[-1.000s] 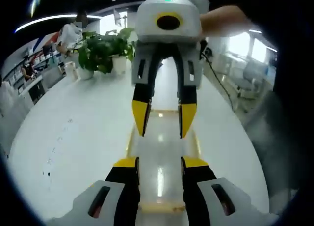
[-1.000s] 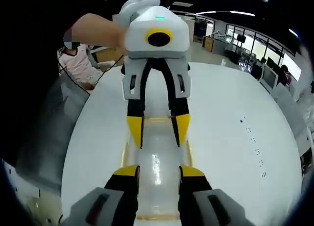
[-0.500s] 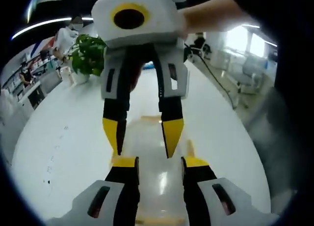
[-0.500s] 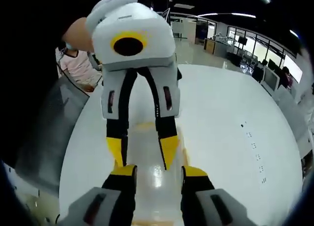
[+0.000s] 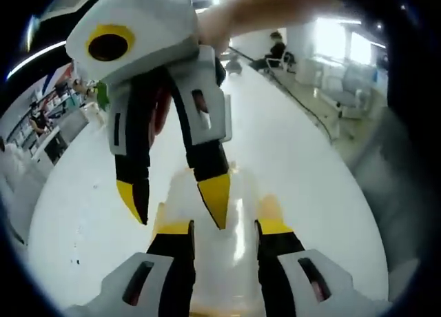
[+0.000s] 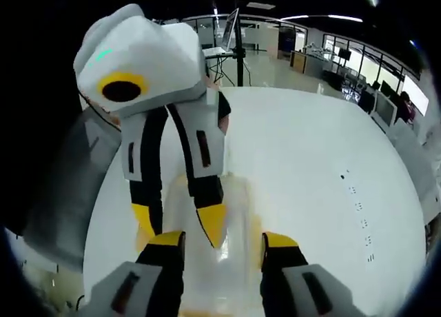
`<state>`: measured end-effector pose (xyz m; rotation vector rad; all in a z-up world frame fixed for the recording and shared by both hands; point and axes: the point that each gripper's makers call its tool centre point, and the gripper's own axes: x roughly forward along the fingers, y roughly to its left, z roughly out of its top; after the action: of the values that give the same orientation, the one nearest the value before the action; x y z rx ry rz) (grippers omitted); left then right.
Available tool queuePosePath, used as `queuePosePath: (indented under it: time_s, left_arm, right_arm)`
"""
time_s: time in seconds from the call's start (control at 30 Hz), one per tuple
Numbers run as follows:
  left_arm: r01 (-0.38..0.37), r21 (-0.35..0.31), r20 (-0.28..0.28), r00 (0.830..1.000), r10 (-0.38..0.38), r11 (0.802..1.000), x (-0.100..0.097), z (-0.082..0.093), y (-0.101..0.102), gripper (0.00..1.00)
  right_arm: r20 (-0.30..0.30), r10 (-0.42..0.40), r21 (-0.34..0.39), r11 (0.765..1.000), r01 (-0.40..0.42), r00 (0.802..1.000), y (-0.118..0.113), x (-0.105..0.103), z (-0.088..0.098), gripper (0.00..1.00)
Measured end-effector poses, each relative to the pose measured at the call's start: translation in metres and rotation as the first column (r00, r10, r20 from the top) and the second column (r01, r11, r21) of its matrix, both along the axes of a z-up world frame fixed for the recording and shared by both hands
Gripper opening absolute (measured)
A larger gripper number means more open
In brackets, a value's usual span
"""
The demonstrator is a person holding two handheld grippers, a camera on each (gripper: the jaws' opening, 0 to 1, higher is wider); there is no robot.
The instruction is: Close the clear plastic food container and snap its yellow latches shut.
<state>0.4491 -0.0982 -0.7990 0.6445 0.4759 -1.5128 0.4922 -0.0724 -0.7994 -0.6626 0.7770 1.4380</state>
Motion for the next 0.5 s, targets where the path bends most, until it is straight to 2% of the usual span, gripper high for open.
queuePosePath:
  time_s: [0.17,0.23,0.3,0.5]
  left_arm:
    - [-0.007,-0.011,0.014,1.000,0.007,1.000,-0.002,0.003,0.000,0.33]
    - [-0.001,-0.006,0.018,1.000,0.001,1.000,-0.004,0.003,0.000,0.36]
    - [0.005,-0.003,0.045,0.999,-0.005,1.000,-0.004,0.004,0.000,0.37]
    - [-0.001,0.023,0.072,0.997,-0.001,1.000,-0.011,-0.004,0.003,0.40]
  right_arm:
    - [-0.032,0.006,0.001,1.000,-0.006,0.999,0.002,-0.003,0.001,0.46]
    - [-0.053,0.002,-0.006,1.000,-0.003,0.999,0.003,-0.003,-0.001,0.50]
    - [-0.083,0.005,-0.013,1.000,-0.006,0.997,0.004,-0.005,-0.003,0.55]
    - [-0.114,0.039,-0.064,0.997,-0.046,0.993,0.004,-0.006,-0.012,0.54]
